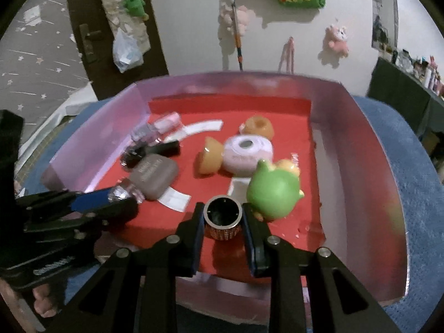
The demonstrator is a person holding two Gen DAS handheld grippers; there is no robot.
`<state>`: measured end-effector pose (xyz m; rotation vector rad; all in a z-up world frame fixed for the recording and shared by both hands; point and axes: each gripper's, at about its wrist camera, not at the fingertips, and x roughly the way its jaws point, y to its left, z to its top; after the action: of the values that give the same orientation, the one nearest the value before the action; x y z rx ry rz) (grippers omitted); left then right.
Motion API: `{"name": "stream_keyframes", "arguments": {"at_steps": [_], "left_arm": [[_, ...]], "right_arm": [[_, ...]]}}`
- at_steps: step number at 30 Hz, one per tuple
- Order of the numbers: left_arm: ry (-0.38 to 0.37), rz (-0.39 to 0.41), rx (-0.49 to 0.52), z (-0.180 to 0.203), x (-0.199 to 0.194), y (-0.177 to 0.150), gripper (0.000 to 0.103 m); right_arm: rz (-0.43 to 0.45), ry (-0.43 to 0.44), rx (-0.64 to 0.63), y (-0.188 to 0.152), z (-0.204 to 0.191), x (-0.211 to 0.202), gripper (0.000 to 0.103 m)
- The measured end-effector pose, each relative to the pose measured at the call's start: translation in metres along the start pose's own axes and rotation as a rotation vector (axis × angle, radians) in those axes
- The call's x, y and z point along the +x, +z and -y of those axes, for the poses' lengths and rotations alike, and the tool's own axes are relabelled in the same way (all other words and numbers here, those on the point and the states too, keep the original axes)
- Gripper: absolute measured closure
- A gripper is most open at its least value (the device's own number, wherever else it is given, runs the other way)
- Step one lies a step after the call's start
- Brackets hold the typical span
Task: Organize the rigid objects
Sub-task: 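Lower the bottle and mesh cylinder onto the red paper and open both grippers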
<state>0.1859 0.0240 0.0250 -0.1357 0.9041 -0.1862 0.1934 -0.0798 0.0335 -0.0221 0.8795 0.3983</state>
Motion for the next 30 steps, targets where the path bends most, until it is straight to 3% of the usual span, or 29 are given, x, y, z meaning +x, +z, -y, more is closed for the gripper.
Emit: {"name": "stream_keyframes", "arguments": {"at_steps": [30], "left_arm": [[0.033,0.017,-0.010,-0.0064,-0.0020,0.0012,0.073]], "right_arm": [[-0.016,0.024,0.021,-0.0034,0.0027,-0.0010,0.073]]}}
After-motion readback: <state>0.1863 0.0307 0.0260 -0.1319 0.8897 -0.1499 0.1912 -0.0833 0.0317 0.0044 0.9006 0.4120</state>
